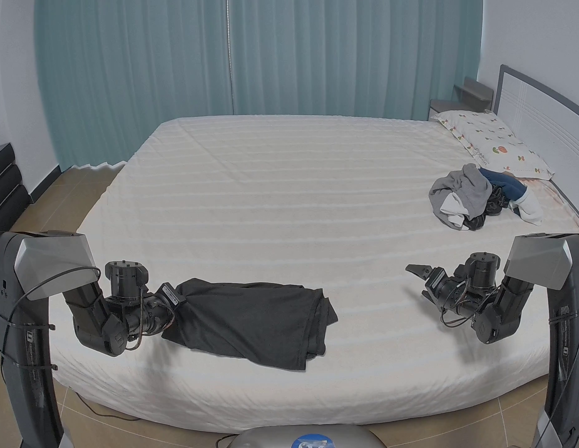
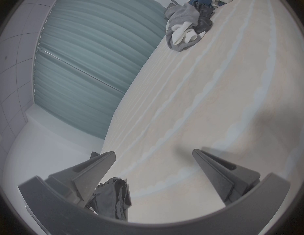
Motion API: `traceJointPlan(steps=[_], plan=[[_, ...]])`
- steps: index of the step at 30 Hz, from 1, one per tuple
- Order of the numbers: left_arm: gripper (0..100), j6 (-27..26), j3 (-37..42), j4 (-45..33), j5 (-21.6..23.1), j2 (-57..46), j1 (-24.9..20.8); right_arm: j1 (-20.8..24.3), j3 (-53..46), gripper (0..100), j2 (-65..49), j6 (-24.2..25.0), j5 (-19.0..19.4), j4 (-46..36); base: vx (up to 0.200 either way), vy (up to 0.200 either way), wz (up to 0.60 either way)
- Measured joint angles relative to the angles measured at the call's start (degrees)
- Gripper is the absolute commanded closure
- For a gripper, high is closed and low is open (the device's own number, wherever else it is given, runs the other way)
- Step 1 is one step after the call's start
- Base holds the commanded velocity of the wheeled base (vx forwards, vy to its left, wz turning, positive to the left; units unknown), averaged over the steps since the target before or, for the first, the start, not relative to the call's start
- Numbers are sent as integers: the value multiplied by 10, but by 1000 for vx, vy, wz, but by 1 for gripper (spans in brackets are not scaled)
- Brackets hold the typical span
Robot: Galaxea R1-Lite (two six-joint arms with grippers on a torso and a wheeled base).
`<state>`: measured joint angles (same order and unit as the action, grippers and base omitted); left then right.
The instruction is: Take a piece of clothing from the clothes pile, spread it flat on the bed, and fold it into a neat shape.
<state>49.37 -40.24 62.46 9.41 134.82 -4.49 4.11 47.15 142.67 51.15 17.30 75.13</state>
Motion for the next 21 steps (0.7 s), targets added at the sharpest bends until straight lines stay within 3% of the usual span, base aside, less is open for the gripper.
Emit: traceJointPlan(steps=[14,21], plan=[[100,0,12,-3,-22,-4,-1,0,-1,0,0,-4,0,0,0,200,0],[100,2,20,-18,-34,-10,-6,0,-1,0,0,-4,0,0,0,0,0]])
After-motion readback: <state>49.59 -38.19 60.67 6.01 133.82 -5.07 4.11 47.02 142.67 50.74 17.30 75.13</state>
